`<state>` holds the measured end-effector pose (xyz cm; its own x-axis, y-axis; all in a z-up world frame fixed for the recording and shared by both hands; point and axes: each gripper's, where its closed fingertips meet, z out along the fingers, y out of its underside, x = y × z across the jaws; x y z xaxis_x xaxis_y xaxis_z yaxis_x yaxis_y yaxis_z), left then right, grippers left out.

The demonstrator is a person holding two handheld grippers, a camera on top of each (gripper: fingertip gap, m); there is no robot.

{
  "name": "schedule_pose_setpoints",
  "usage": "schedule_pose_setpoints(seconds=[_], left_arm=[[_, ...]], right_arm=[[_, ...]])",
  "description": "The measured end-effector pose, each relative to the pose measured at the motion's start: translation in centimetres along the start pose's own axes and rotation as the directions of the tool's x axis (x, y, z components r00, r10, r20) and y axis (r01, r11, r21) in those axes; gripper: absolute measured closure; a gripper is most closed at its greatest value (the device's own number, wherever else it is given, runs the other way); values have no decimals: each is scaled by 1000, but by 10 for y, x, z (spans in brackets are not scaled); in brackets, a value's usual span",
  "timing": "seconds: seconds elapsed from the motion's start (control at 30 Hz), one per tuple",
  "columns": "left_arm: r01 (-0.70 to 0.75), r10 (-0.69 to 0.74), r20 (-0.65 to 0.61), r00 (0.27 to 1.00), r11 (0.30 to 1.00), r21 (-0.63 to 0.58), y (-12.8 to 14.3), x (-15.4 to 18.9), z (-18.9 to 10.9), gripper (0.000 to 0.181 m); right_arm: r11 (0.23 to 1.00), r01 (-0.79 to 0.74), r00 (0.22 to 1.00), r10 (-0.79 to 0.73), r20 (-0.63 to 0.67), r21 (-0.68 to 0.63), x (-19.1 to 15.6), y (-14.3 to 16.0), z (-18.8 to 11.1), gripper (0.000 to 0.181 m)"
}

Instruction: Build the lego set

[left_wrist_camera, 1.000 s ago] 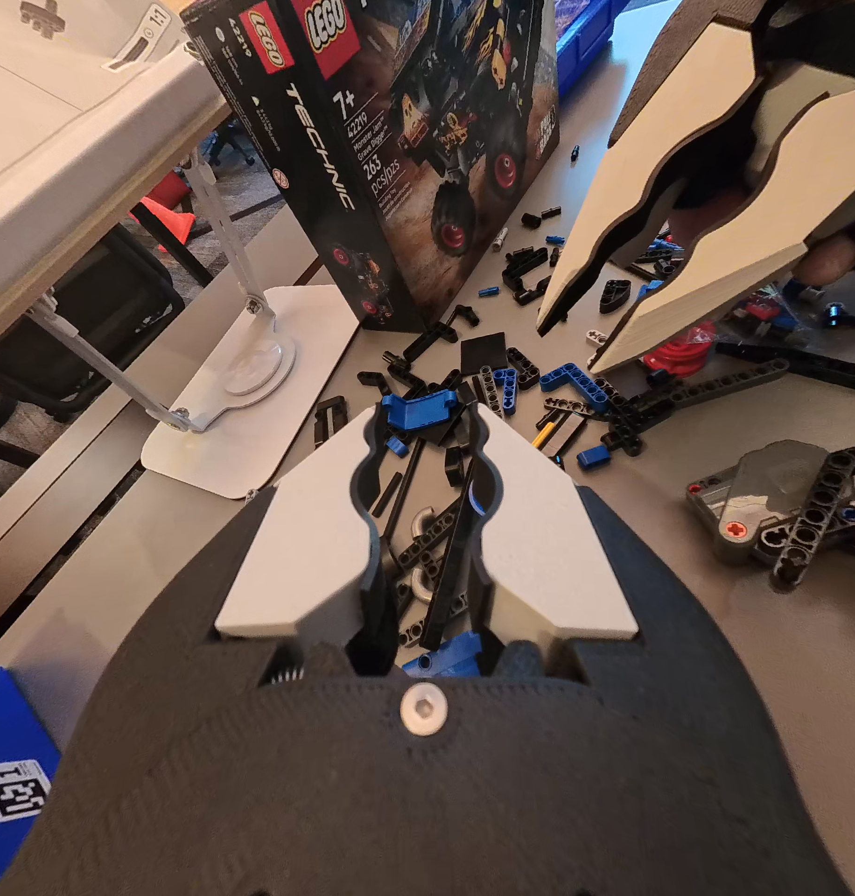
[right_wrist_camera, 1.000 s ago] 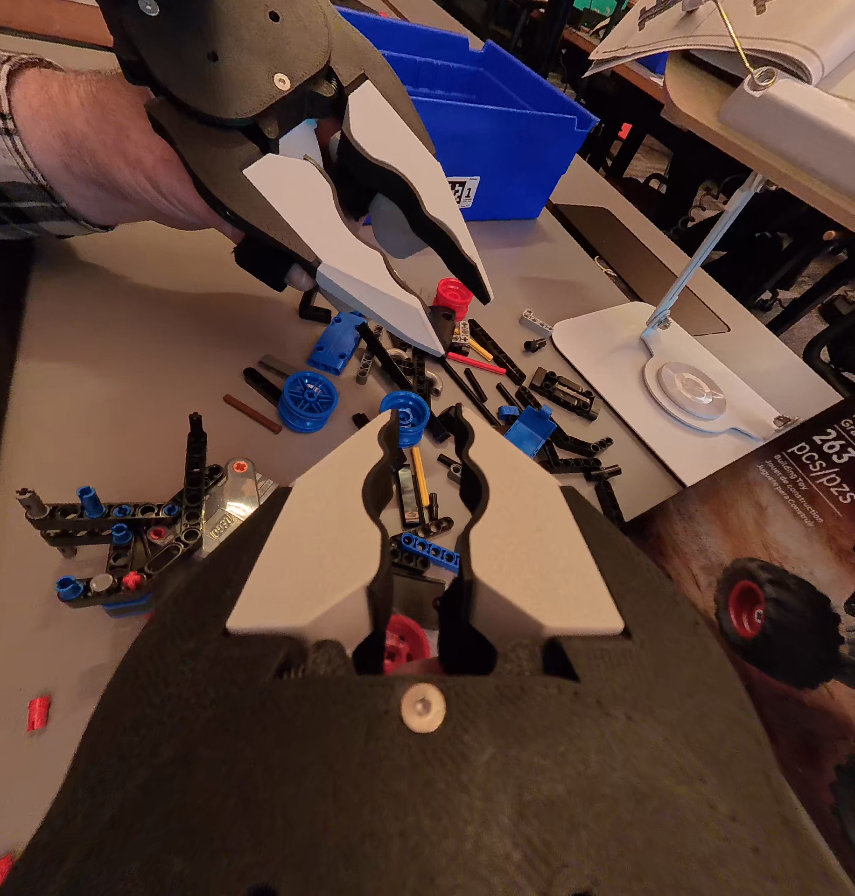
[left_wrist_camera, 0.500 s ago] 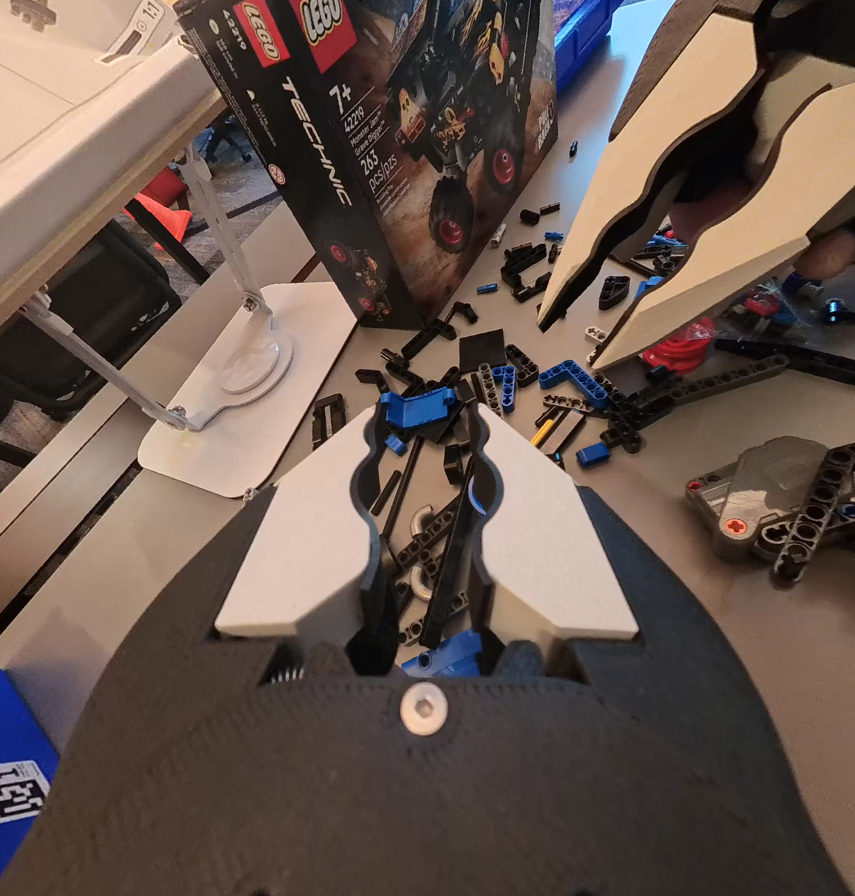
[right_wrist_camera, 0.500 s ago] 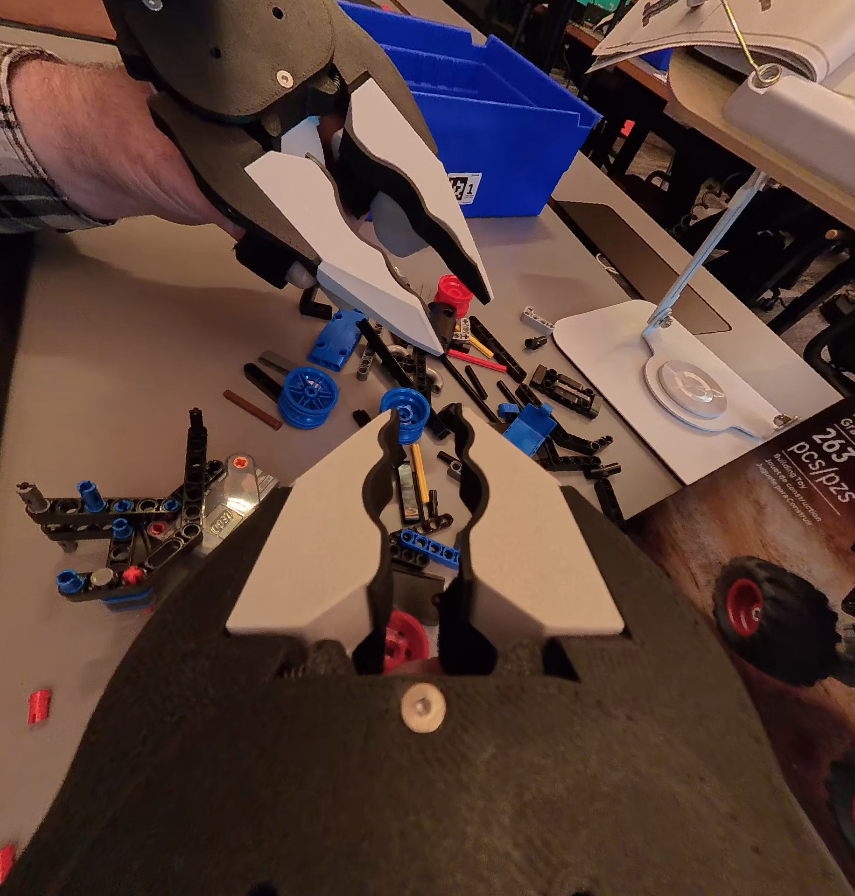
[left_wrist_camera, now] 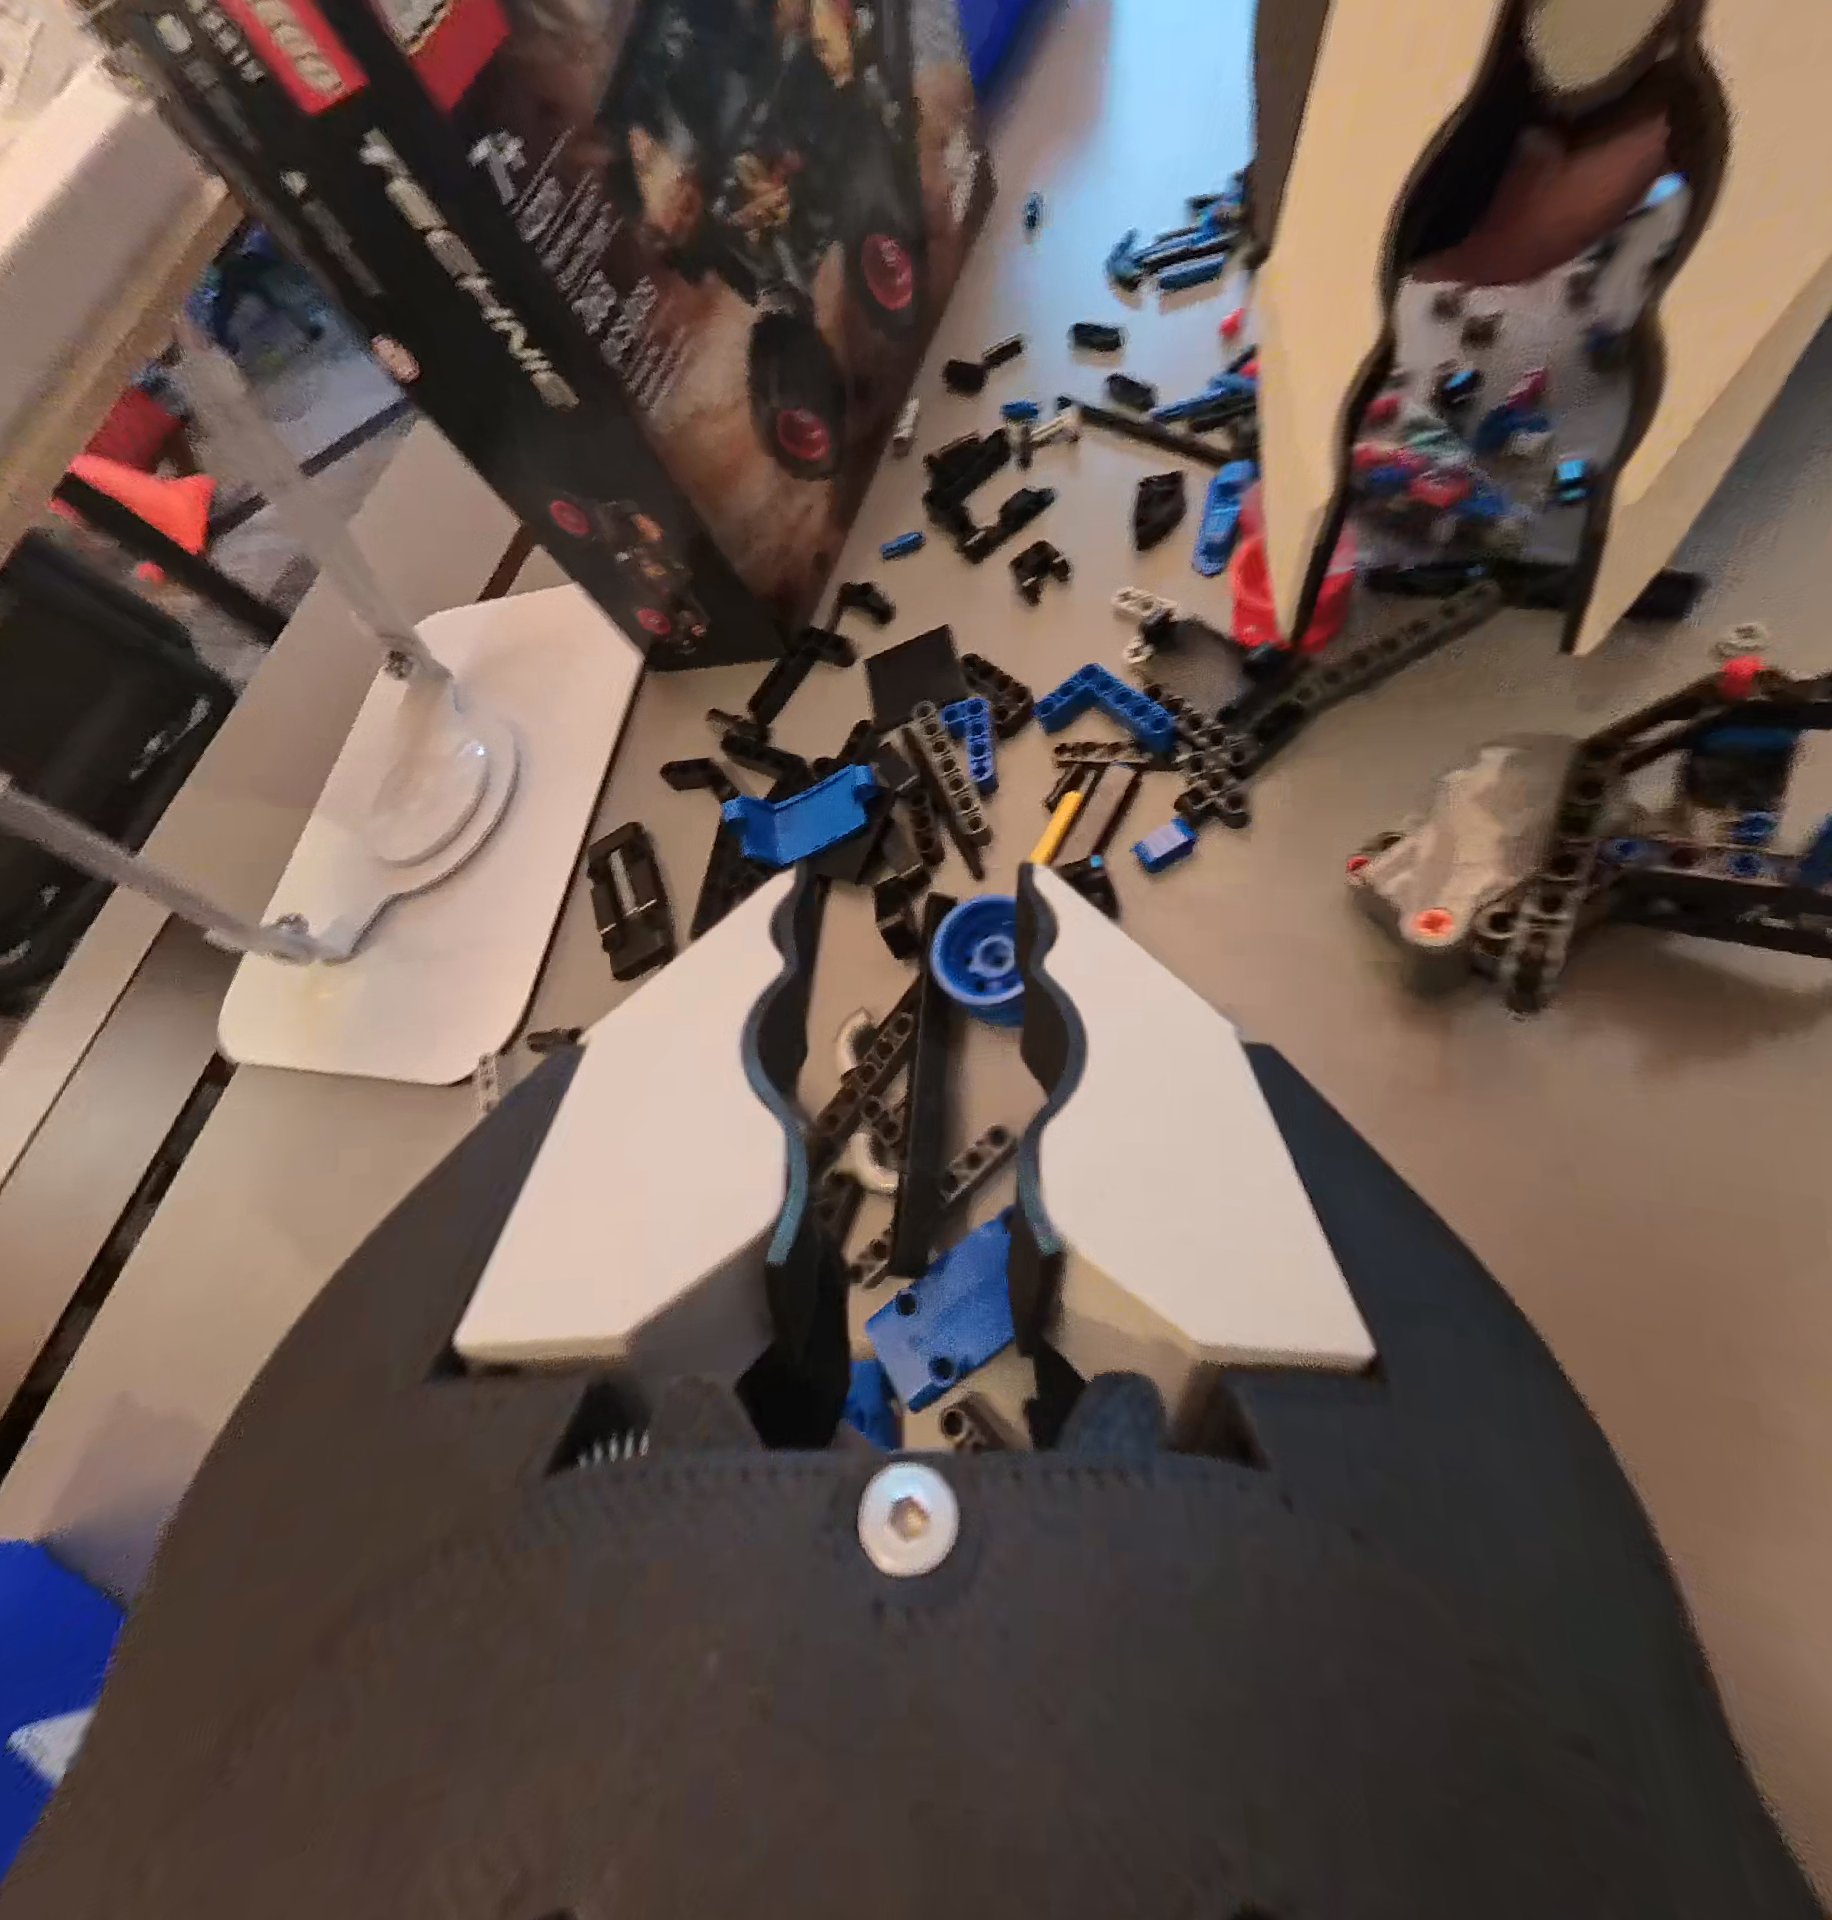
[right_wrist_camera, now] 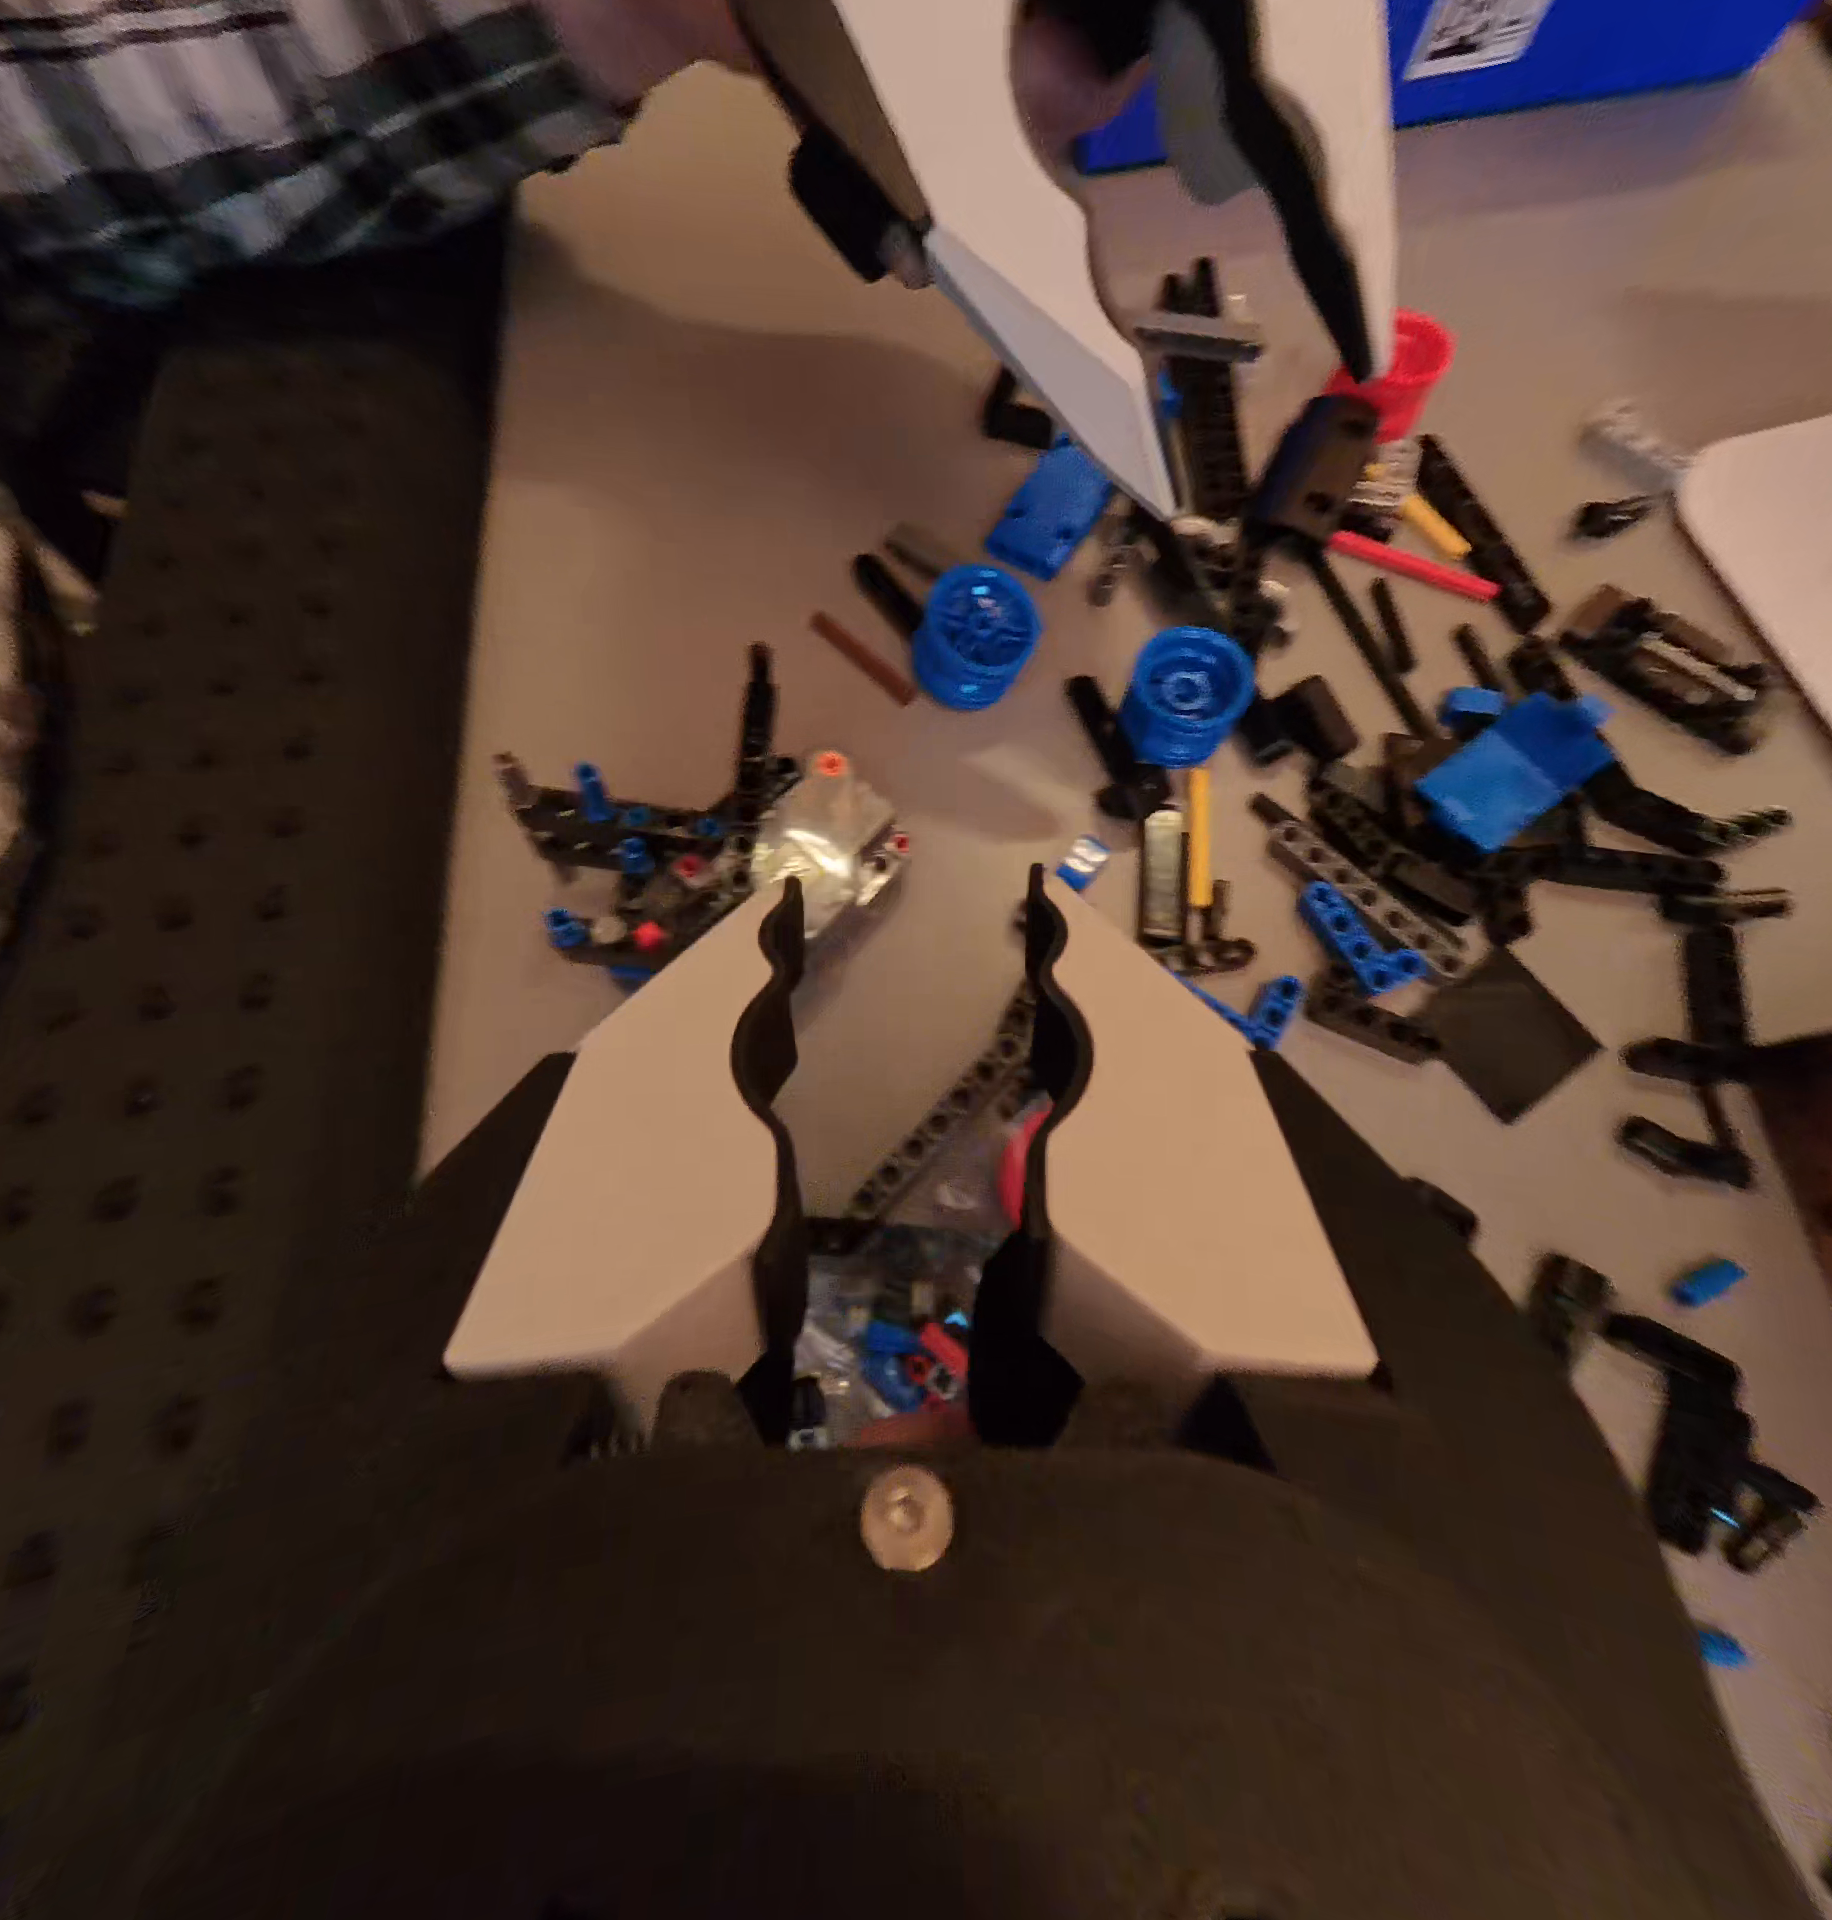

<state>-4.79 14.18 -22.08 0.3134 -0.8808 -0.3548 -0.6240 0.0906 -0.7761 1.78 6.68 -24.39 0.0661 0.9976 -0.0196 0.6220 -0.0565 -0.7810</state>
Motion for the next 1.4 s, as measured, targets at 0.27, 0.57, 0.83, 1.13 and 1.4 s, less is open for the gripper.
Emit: schedule_pose_setpoints(seconds=[0.27,0.57,0.83,1.13,1.4], left_arm=[[-14,15,-431,902,1000,6,-3,81,-18,144],[-170,116,-528,841,984,-55,11,123,-2,174],[-332,335,-287,898,941,58,-18,95,-7,176],[-427,435,-24,900,893,140,-51,68,-11,177],[-445,435,98,895,882,157,-60,54,-10,176]], right_arm=[[997,-12,999,16,48,-72,-11,11,12,141],[997,-37,998,41,51,-74,-7,15,13,142],[982,-168,985,164,61,86,9,-6,-4,139],[870,-387,919,334,211,305,25,-32,-32,142],[828,-377,926,319,203,415,35,-47,-43,155]])
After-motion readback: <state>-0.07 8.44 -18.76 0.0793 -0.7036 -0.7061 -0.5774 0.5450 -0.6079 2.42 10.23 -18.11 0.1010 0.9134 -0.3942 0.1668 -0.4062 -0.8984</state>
